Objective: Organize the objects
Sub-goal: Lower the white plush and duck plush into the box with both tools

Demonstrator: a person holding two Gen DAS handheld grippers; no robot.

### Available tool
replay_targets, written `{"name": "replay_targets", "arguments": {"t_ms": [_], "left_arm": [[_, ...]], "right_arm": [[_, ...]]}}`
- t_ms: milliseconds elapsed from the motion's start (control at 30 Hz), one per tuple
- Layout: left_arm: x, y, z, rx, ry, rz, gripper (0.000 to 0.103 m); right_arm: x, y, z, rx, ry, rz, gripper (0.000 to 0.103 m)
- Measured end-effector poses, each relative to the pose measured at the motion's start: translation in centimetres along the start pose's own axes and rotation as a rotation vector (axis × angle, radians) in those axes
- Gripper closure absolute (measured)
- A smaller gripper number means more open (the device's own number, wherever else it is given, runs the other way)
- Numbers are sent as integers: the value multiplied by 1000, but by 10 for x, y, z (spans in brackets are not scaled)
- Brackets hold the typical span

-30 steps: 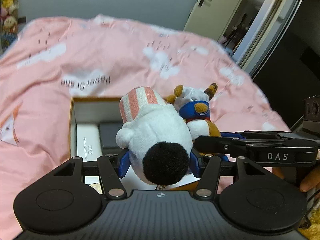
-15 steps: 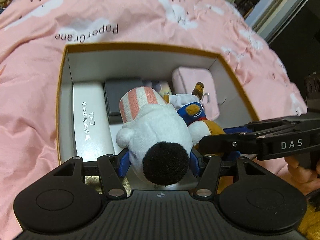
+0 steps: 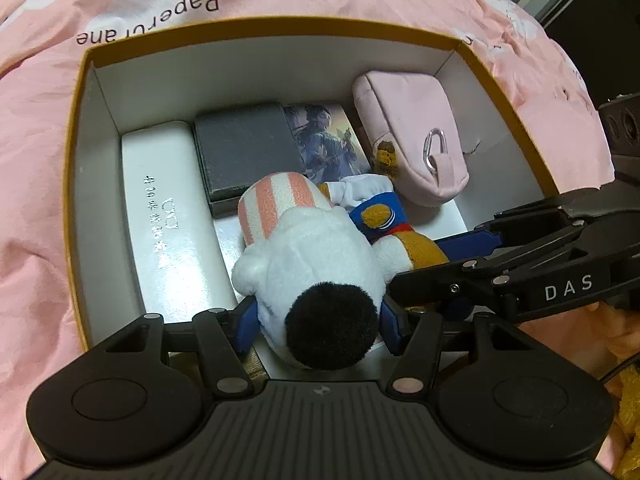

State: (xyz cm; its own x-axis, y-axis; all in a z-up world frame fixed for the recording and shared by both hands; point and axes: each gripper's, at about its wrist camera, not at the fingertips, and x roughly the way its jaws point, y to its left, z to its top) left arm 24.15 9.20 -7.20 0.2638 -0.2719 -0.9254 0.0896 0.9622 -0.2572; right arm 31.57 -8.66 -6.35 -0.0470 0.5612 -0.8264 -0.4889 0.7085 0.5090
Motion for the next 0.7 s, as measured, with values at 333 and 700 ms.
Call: {"name": "replay_targets", "arguments": {"t_ms": [333,700], "left_arm": [[-12,-2,-5,71,-49,7,20],[-29,1,-2,17,-158,17,39]], "right_arm": [[-9,3,1,-42,-15,31,39],[-20,11,0,-90,-63,-15,58]]}}
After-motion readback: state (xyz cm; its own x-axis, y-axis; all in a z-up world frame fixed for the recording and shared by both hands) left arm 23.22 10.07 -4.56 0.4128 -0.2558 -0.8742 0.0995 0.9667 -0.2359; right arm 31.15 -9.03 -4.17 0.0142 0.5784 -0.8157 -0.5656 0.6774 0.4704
